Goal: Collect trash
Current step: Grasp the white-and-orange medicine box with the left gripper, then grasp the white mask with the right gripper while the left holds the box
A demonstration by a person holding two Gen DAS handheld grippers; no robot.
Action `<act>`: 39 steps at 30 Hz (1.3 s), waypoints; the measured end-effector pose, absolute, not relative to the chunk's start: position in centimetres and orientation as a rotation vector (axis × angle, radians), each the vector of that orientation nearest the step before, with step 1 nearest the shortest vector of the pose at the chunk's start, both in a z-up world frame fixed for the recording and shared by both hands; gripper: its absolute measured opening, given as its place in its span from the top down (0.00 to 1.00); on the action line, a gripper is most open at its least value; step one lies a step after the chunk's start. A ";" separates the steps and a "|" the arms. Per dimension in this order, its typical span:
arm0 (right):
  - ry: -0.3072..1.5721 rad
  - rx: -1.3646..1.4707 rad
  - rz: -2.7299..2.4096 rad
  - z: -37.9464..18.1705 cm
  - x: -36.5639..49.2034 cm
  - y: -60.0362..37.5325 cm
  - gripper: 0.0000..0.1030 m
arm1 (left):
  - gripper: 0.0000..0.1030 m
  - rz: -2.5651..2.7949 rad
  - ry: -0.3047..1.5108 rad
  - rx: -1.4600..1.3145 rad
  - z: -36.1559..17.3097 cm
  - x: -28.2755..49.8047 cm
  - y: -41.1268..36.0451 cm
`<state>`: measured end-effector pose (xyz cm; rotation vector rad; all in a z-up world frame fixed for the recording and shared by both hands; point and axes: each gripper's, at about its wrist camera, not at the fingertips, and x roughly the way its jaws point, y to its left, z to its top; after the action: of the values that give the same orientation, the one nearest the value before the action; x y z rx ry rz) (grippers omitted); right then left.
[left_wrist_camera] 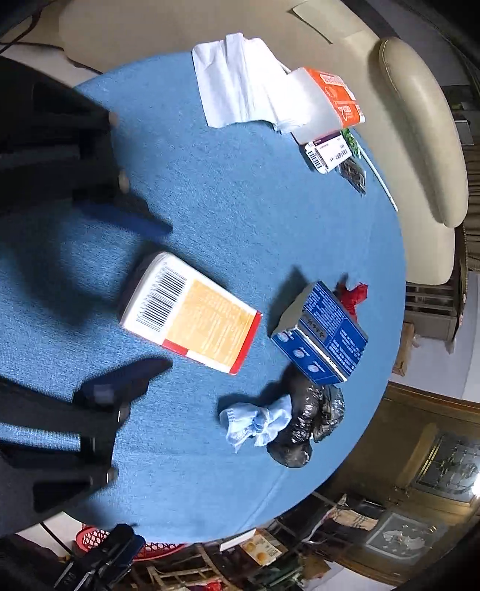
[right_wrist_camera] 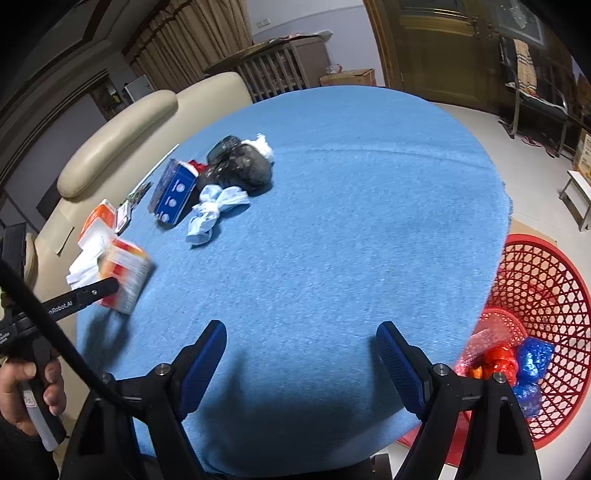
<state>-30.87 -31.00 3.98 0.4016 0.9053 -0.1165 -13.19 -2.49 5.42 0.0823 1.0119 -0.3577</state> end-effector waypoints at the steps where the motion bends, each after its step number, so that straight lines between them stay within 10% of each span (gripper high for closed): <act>1: 0.905 0.395 -0.112 4.1 -30.9 -30.7 0.17 | 0.26 -0.362 1.001 0.076 5.5 -13.1 -2.5; 9: 0.885 0.384 -0.133 5.0 -31.5 -30.7 0.17 | 0.26 -0.455 0.973 0.108 4.7 -11.4 -3.9; 11: 0.883 0.379 -0.134 5.2 -31.4 -30.6 0.17 | 0.48 -0.489 0.975 0.107 4.3 -11.4 -4.1; 34: 0.955 0.358 -0.031 3.4 -13.0 -25.2 0.17 | 0.47 -0.272 0.941 -0.020 5.0 -12.5 0.6; 39: 0.991 0.274 -0.004 2.7 -11.6 -23.5 0.70 | 0.47 -0.245 0.955 -0.023 4.9 -12.1 0.6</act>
<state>-11.57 -23.51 2.69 0.2745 0.9907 -0.0045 -12.14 0.61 4.86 -0.0226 0.9547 -0.2450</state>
